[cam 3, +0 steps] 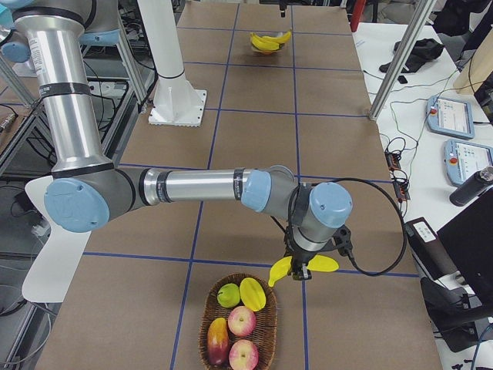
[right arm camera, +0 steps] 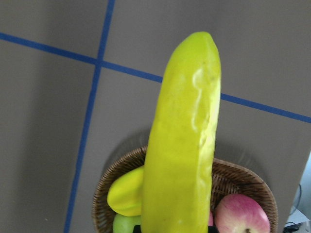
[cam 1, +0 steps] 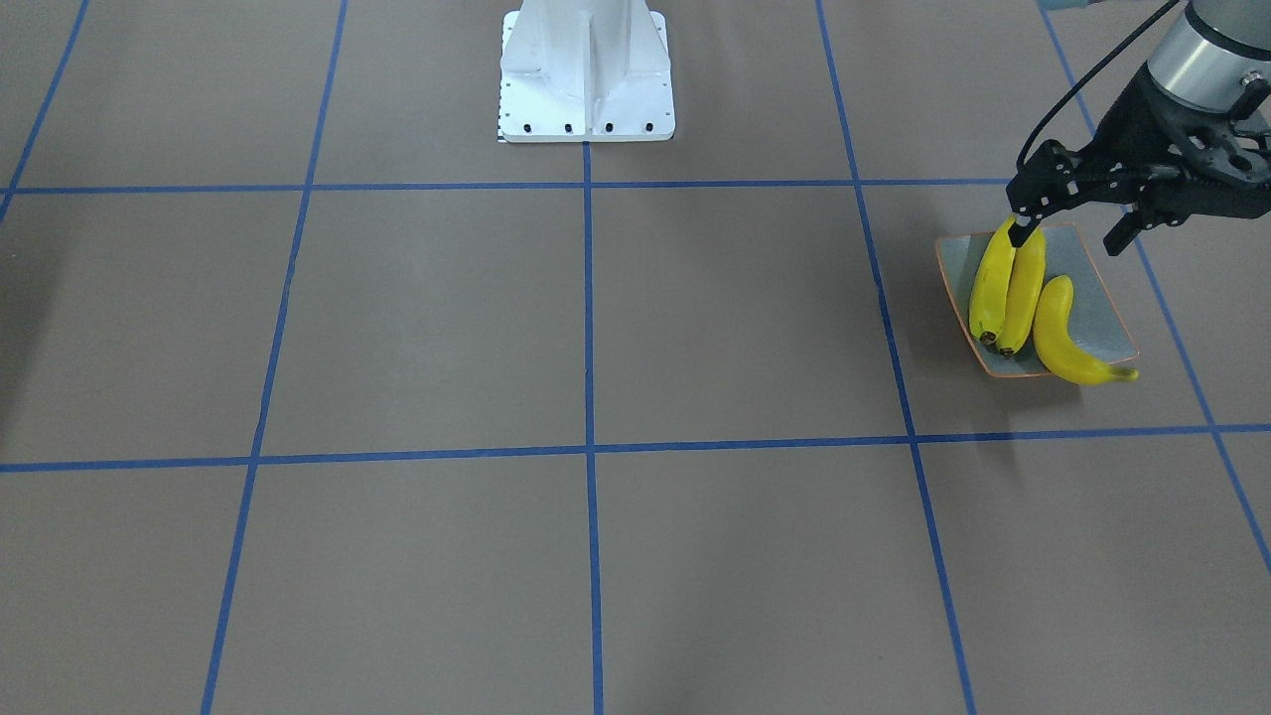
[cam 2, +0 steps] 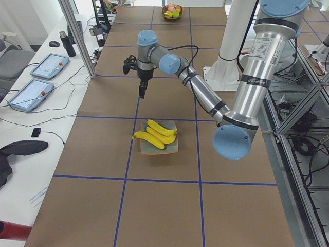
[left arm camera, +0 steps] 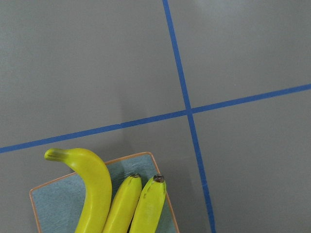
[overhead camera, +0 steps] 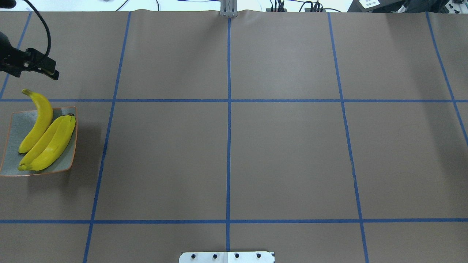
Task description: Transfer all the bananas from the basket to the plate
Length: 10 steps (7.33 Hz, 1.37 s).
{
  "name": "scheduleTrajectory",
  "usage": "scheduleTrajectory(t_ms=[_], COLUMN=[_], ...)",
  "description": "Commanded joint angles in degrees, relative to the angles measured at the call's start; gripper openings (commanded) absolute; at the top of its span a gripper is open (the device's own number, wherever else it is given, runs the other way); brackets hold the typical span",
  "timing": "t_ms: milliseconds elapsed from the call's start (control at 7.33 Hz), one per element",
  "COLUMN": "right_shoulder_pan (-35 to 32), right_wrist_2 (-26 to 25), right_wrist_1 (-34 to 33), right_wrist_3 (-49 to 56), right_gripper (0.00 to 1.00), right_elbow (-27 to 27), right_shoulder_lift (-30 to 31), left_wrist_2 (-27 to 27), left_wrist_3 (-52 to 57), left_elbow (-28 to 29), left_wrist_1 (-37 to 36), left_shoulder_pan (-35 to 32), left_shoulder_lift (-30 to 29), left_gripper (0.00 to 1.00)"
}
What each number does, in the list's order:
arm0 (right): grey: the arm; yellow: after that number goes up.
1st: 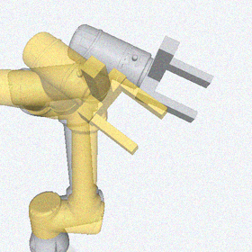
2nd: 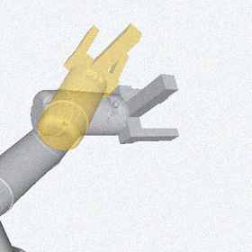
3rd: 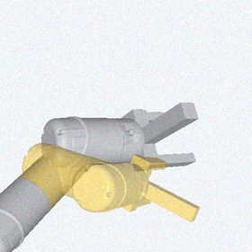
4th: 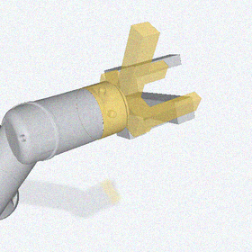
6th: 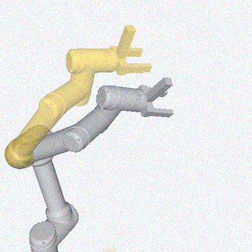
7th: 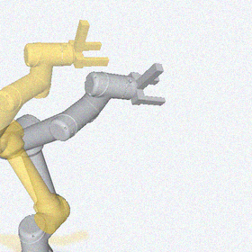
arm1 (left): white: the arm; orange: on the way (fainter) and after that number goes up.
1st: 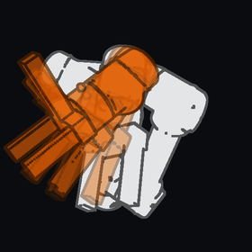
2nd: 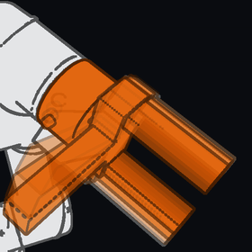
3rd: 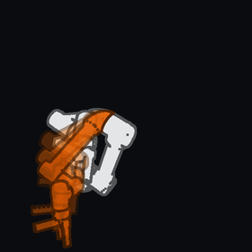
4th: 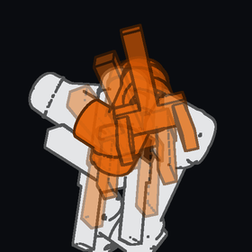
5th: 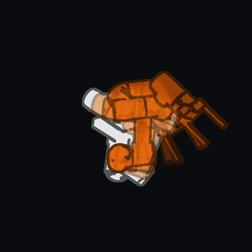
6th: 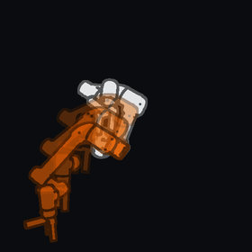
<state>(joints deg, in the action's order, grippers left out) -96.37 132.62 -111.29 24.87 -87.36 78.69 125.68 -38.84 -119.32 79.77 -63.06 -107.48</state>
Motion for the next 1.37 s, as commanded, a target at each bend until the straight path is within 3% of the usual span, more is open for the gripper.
scheduleTrajectory(t_ms=[0,137,546,819,1229], right_shoulder_pan=[6.4,9.5,18.6,25.2,35.6], right_wrist_2=[2.9,5.3,12.2,15.8,15.9], right_wrist_1=[0.0,0.0,0.2,3.5,30.1], right_wrist_3=[-12.6,-21.1,-40.6,-51.5,-81.0], right_gripper=[0.0,0.0,0.0,0.0,0.0], right_elbow=[-9.0,-13.1,-20.1,-23.1,-21.4], right_shoulder_lift=[-0.6,-1.6,-6.1,-10.7,-12.1], left_wrist_2=[-0.1,-0.1,-0.2,-0.3,-0.4], left_wrist_3=[-10.6,-17.3,-39.1,-48.0,-61.7], left_elbow=[1.5,2.1,9.0,14.4,21.7], left_wrist_1=[0.0,2.6,22.6,26.1,42.4], left_shoulder_pan=[5.6,7.1,13.1,13.8,13.8], left_shoulder_lift=[-7.2,-9.7,-13.9,-20.5,-23.0], left_gripper=[0.99,0.99,0.99,0.99,0.98])
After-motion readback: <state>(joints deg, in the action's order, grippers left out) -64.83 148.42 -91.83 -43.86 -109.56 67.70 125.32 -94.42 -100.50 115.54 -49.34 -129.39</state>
